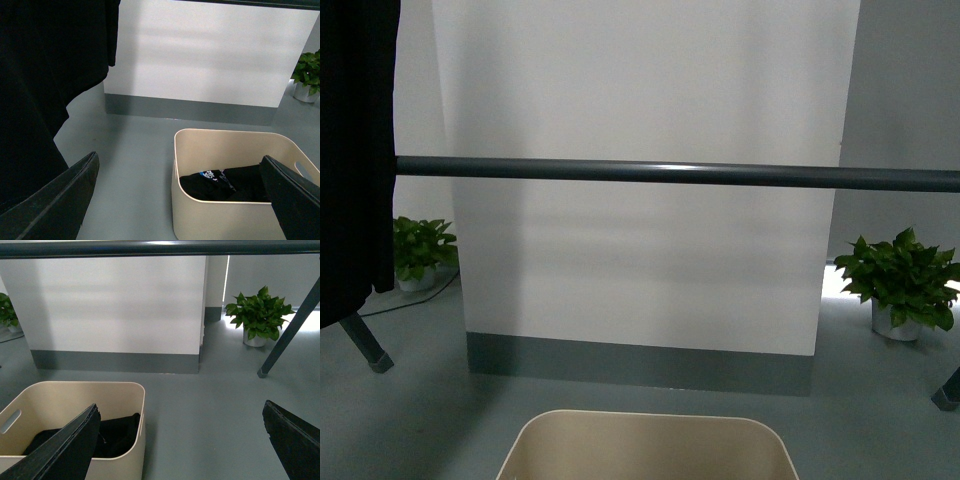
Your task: Move hamper under clothes hanger
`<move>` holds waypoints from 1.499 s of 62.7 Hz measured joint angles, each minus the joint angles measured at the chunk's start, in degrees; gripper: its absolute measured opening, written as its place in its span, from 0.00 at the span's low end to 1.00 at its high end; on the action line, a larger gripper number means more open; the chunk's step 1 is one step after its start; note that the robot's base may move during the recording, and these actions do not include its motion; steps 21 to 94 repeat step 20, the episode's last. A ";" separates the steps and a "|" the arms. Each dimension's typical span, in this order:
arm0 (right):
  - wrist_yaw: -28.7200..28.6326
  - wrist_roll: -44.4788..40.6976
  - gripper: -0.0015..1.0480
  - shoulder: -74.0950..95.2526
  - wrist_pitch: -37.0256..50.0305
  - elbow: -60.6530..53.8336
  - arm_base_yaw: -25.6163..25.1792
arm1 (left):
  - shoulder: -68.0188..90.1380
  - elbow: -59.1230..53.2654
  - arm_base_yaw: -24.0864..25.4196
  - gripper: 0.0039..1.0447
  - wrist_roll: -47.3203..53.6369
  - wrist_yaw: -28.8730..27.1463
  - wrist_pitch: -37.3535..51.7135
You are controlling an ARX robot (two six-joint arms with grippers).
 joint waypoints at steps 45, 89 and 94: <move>0.00 0.02 0.93 0.00 0.00 0.00 0.00 | 0.00 0.00 0.00 0.94 0.00 0.00 -0.02; 0.00 0.02 0.93 0.00 0.00 0.00 0.00 | 0.00 0.00 0.00 0.94 0.00 0.00 -0.02; 0.00 0.02 0.93 0.00 0.00 0.00 0.00 | 0.00 0.00 0.00 0.94 0.00 0.00 -0.02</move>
